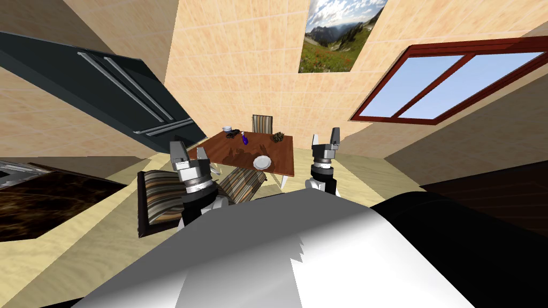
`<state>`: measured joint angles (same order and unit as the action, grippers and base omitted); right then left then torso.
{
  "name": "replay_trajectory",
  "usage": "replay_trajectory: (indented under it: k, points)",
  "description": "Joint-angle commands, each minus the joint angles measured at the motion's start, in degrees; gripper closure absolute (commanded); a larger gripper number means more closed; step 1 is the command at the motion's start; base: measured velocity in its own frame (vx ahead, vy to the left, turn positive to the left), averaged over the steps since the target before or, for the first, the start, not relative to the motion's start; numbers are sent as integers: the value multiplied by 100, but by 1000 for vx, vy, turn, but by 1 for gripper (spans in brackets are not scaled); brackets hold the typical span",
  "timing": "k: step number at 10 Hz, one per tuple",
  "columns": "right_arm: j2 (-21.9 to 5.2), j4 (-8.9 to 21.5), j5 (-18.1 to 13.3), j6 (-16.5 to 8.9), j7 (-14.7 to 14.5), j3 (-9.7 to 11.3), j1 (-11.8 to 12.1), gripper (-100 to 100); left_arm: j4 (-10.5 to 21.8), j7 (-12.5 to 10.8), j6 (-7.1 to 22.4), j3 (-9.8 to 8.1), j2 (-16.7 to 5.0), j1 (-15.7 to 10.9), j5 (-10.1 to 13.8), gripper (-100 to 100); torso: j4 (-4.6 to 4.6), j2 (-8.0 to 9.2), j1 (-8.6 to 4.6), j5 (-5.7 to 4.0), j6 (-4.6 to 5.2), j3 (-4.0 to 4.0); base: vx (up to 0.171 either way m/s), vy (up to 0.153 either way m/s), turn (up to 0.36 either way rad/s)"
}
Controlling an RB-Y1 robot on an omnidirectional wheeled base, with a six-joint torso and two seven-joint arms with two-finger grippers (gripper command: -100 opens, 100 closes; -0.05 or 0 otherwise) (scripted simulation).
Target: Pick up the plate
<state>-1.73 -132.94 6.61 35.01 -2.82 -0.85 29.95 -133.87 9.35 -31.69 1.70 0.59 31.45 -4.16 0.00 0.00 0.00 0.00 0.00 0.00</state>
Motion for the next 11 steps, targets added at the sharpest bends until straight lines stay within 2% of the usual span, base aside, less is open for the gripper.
replay_trajectory:
  k: [1,3,6,9,11]
  points:
    - [0,0,0,0,0,0,0,0,86,-12,10,-16,-183,-17,10,-100,0,0,0,0,0,0,3,-5,-20]
    - [0,0,0,0,0,0,0,0,285,-40,33,-53,-442,-57,33,-100,-1,-2,-2,0,0,-1,7,-13,-31]
    - [0,0,0,0,0,0,0,0,754,-107,85,-140,-765,-152,87,-100,-2,-6,-6,-1,0,-4,13,-22,-50]
    - [0,0,0,0,0,0,0,0,1292,-197,150,-252,-980,-281,156,-100,-2,-9,-9,-2,1,-5,19,-30,-71]
    - [0,0,0,0,0,0,0,0,1557,-230,173,-293,-1032,-331,181,-100,-2,-7,-7,-2,-1,-4,15,-20,-35]
